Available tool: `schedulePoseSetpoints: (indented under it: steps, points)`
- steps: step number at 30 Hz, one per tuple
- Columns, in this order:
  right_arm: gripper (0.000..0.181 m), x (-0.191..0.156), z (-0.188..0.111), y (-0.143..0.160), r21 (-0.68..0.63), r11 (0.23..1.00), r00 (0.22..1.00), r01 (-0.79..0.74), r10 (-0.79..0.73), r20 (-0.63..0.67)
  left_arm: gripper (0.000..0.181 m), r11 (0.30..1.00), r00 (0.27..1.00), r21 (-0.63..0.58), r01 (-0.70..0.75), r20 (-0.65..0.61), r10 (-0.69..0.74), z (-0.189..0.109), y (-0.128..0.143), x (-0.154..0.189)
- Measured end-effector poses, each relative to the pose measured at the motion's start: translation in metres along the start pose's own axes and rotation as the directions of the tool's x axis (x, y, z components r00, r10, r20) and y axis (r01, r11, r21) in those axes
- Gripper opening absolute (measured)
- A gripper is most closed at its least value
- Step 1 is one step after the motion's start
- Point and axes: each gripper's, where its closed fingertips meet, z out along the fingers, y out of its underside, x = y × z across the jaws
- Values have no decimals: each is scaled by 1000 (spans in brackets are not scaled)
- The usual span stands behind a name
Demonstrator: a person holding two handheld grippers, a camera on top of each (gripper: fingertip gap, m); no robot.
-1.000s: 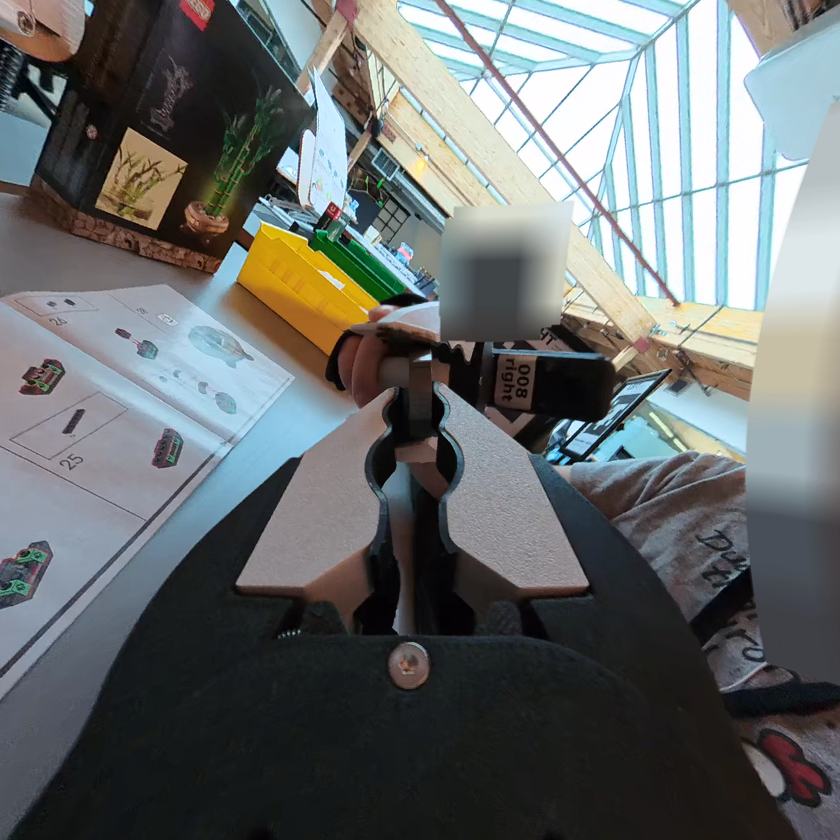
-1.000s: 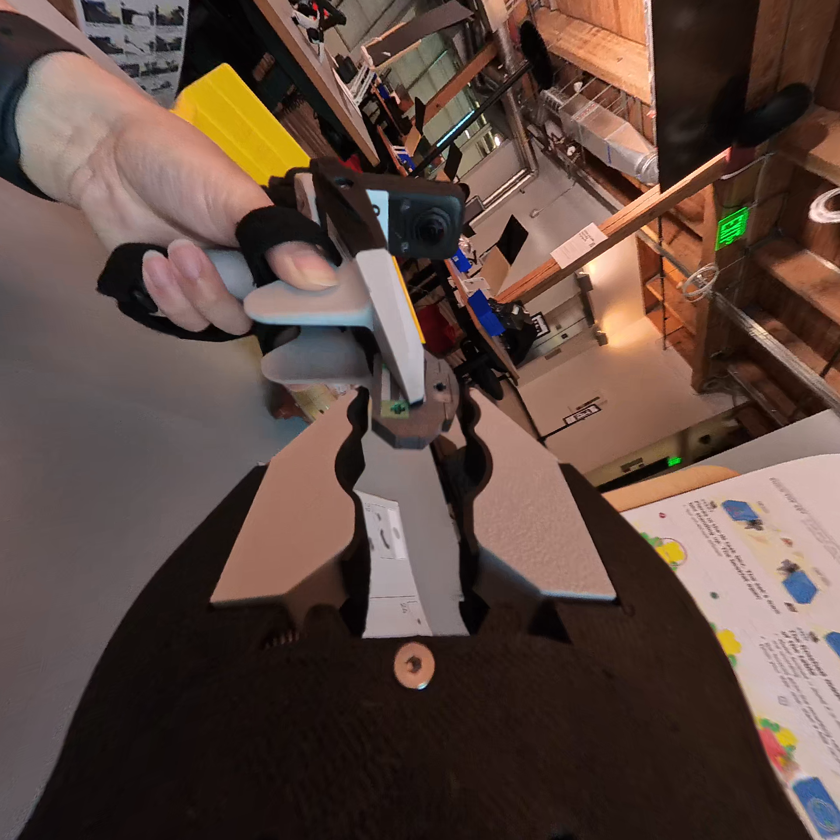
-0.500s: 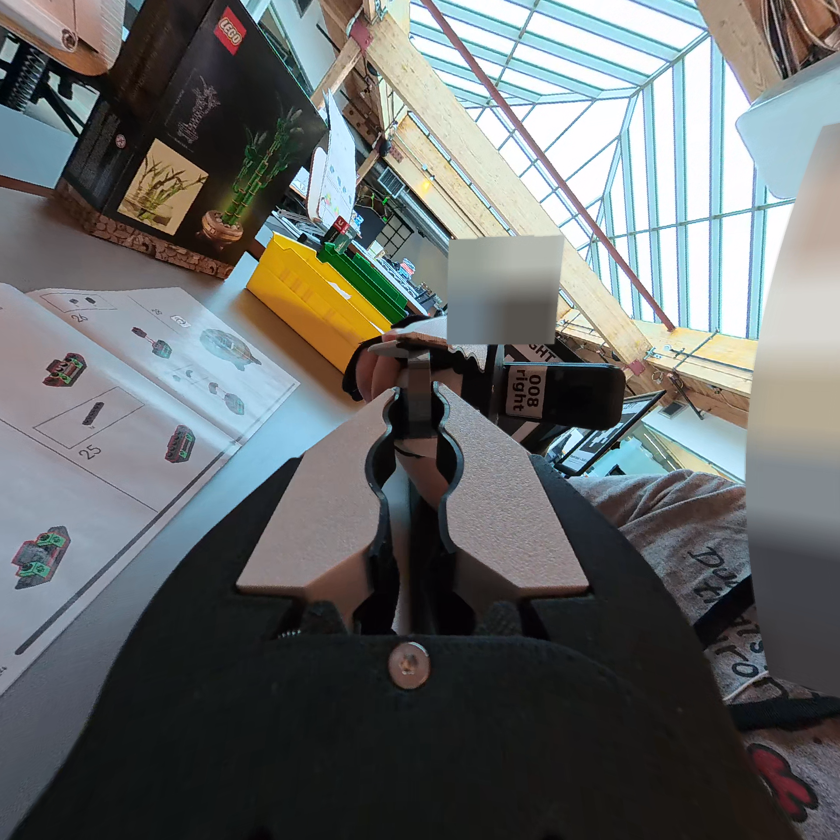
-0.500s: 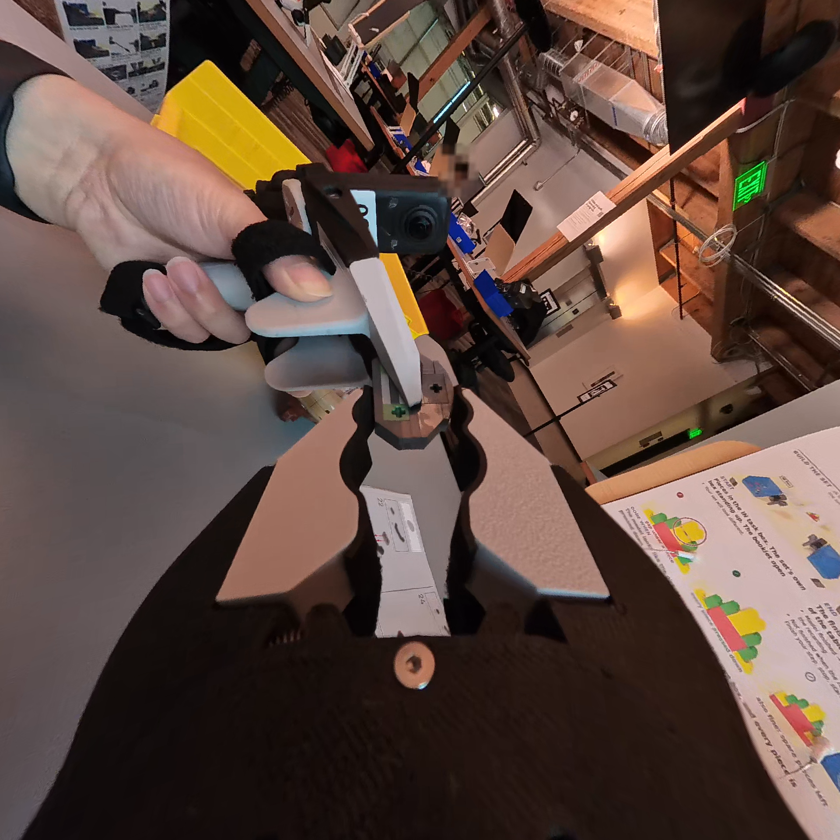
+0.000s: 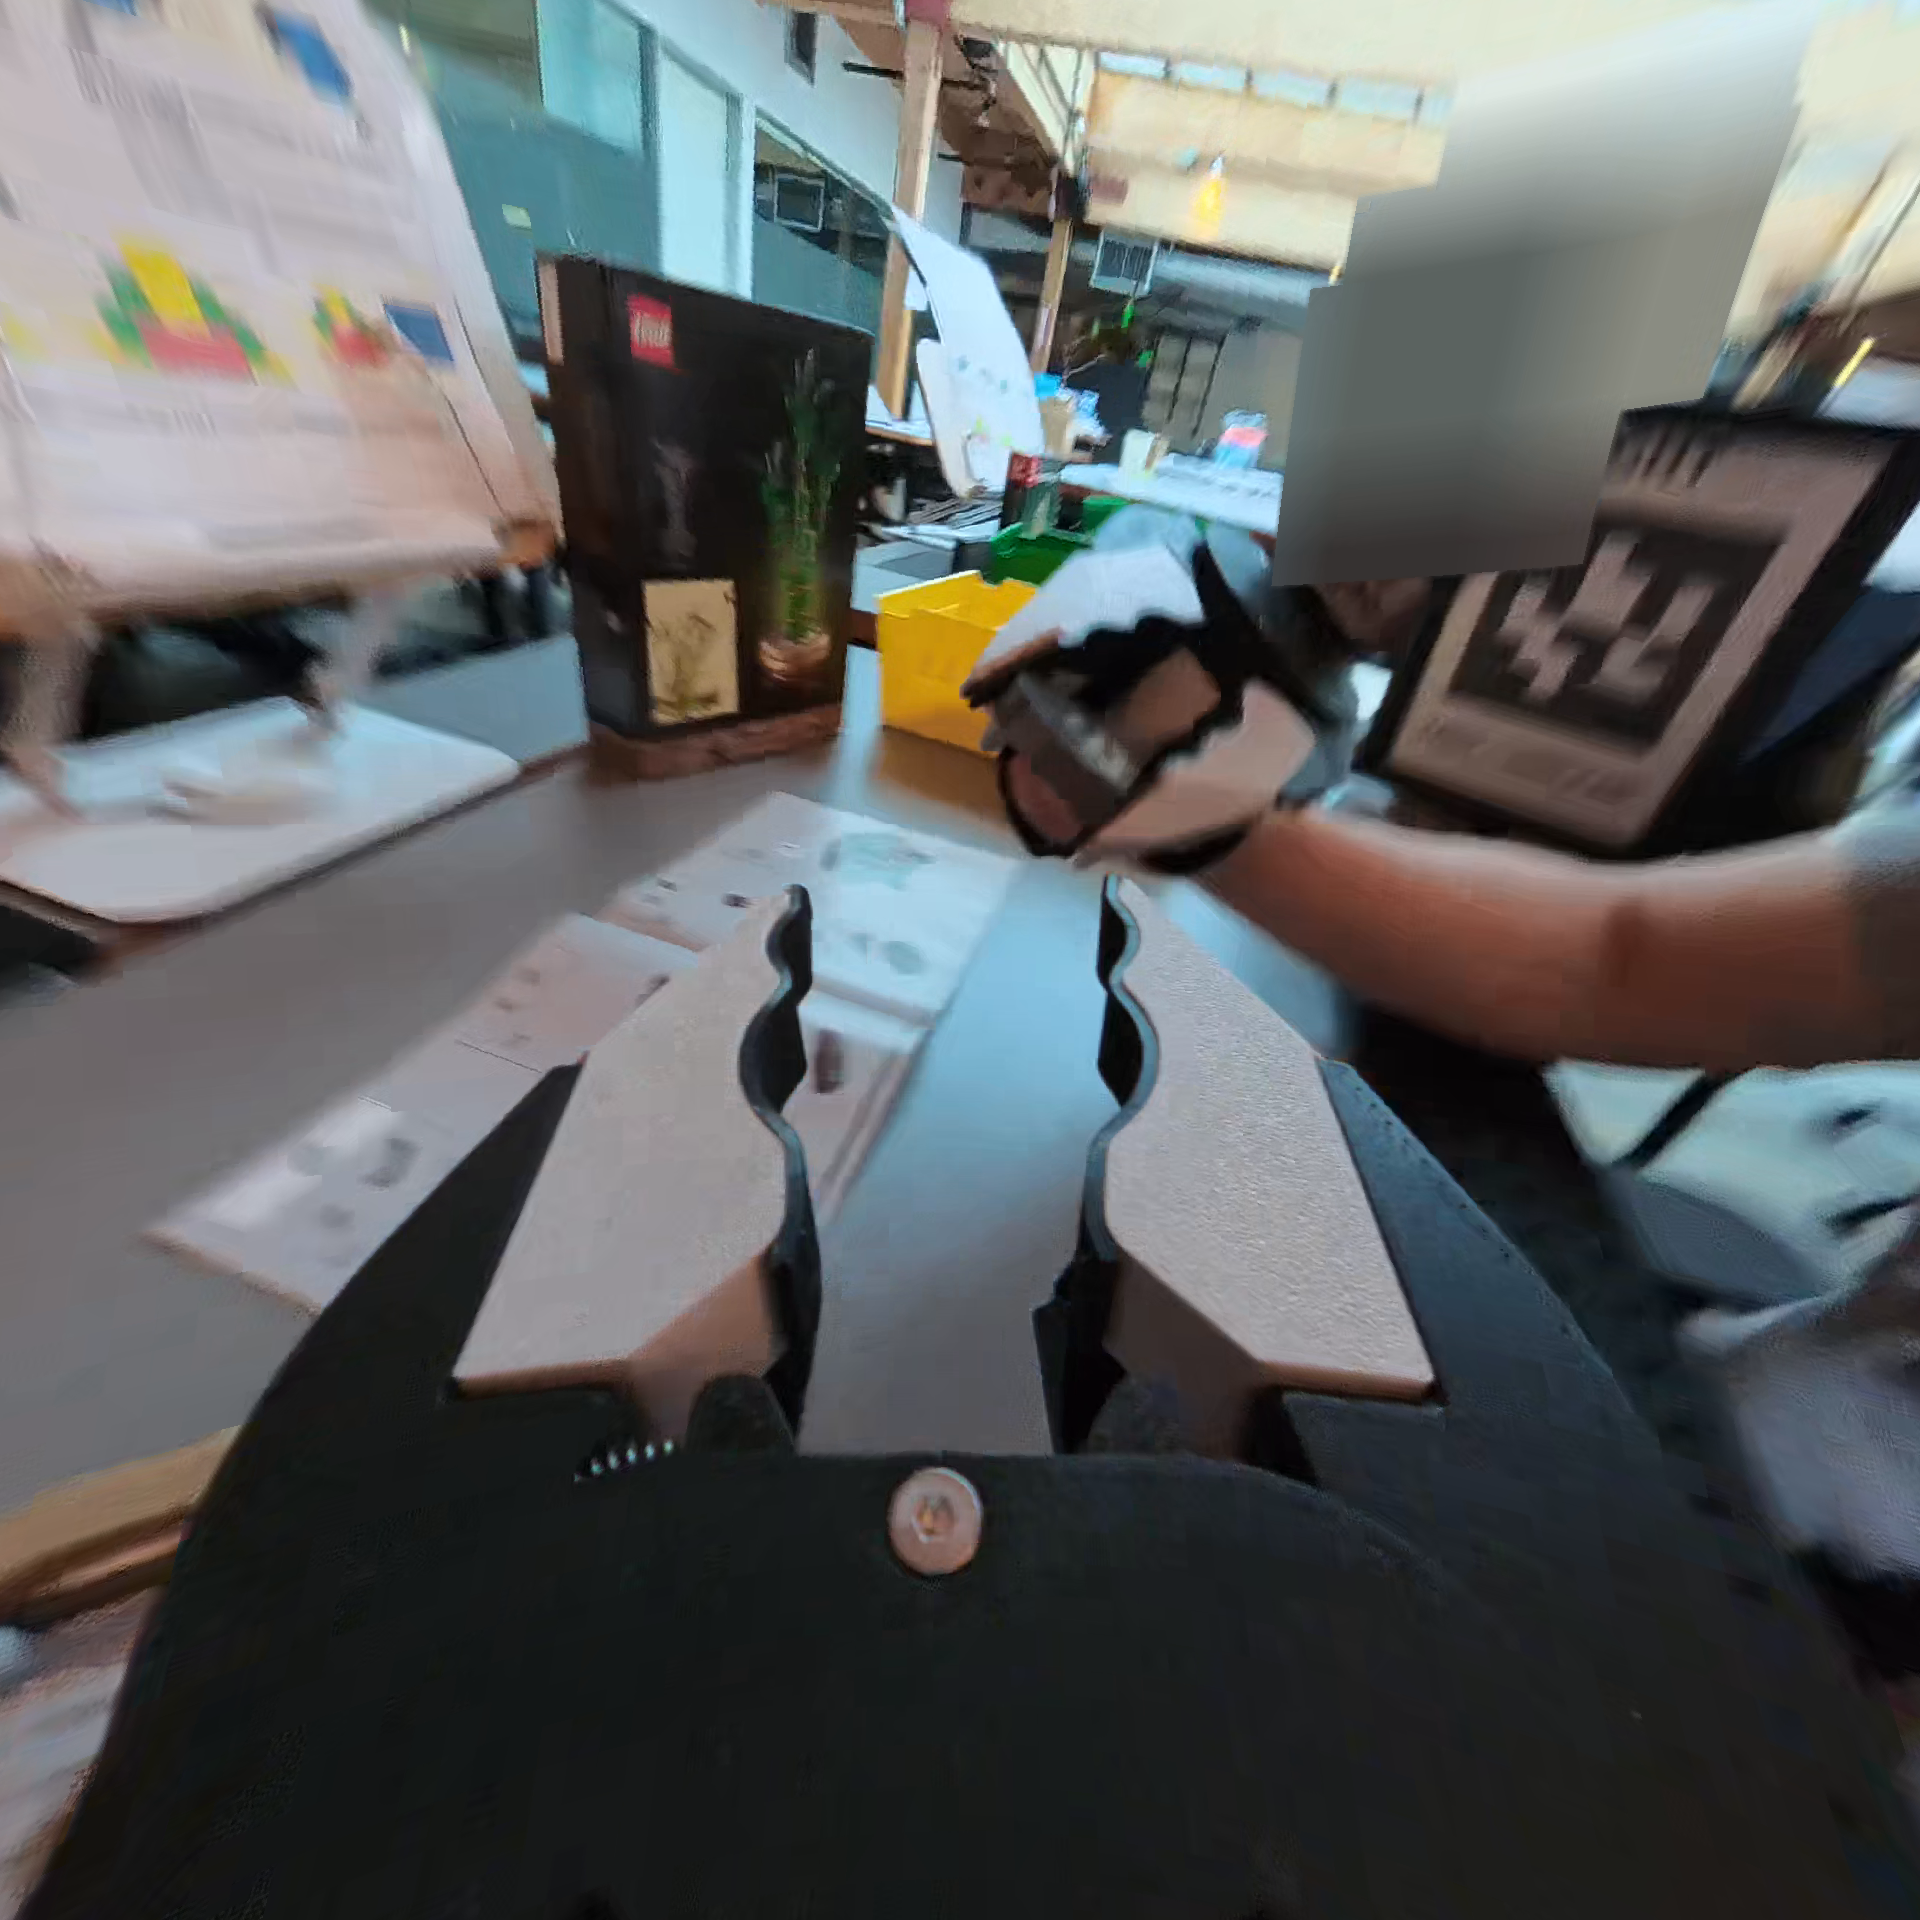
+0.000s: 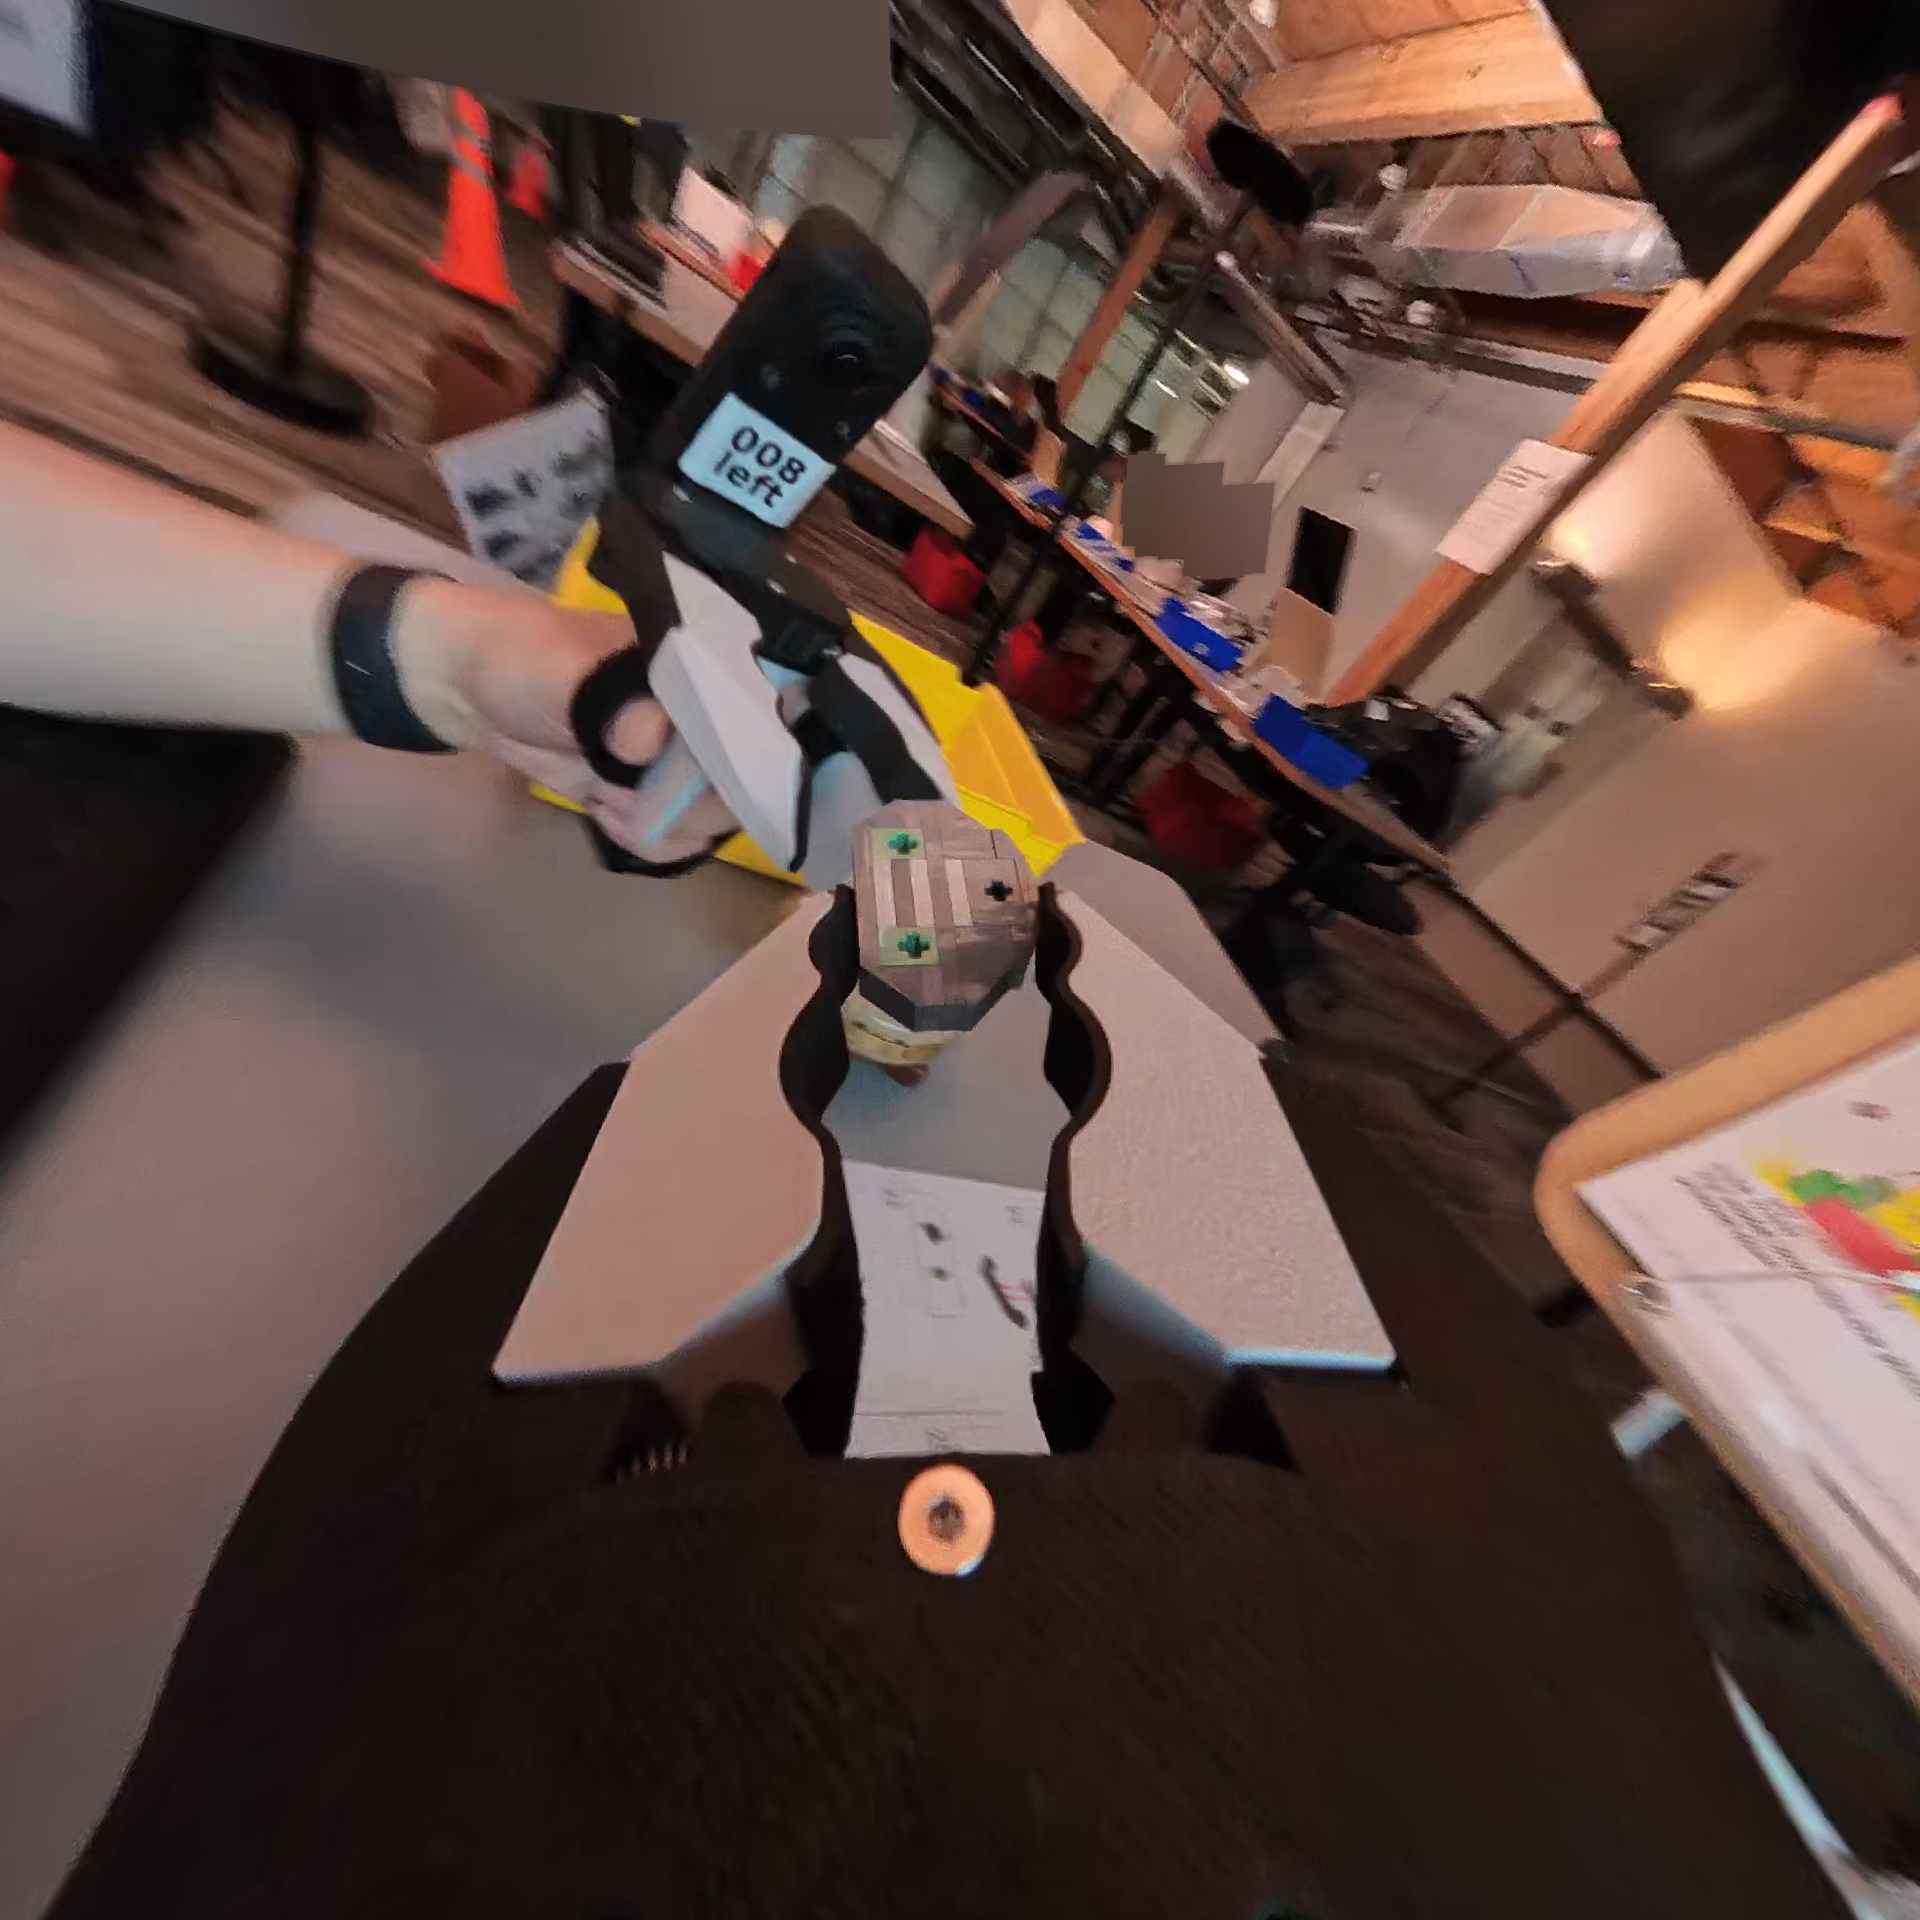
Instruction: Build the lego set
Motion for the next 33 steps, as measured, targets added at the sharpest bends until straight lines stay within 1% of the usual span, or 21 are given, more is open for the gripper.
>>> schedulePoseSetpoints:
  steps: [1,3,6,9,11,12,14,15,18,19,22,25,30,33]
  points:
    - [34,-3,-2,-2,14,999,998,-40,39,46,53,995,995,-1,-97,13,97,-2,0,4]
    - [33,-6,-5,-4,36,998,996,-51,48,82,49,976,976,15,-217,20,217,-1,-4,15]
    - [34,-19,-5,-2,19,1000,988,-19,16,151,45,936,936,6,-352,31,352,4,-6,30]
    - [33,-29,-3,2,-12,999,977,-31,33,213,39,902,901,-5,-432,29,432,6,-4,39]
    - [34,-35,-1,4,-27,996,961,-88,92,262,31,908,908,-6,-418,2,418,8,-2,44]
    - [33,-37,0,5,-32,994,956,-109,113,271,32,913,913,-11,-408,-8,408,9,0,45]
    - [33,-39,1,6,-32,994,955,-101,106,279,39,909,909,-22,-416,-8,416,11,2,45]
    - [33,-40,2,6,-32,995,956,-93,98,278,39,904,905,-31,-426,-6,426,11,4,44]
    - [34,-41,2,3,-15,996,956,-83,84,281,35,901,902,-16,-433,-17,432,10,2,47]
    - [33,-42,3,2,-8,997,956,-81,80,281,29,903,903,-8,-429,-28,429,9,2,49]
    - [33,-40,3,-1,6,998,963,-64,60,264,29,915,914,16,-404,-37,404,9,-1,49]
    - [33,-38,4,-5,28,997,966,-70,61,250,29,911,911,51,-410,-24,411,8,-5,50]
    - [33,-37,4,-12,45,992,962,-118,103,254,28,917,917,59,-395,-27,397,7,-11,52]
    - [33,-37,3,-11,24,995,964,-99,89,250,28,914,914,34,-405,-22,405,7,-10,53]
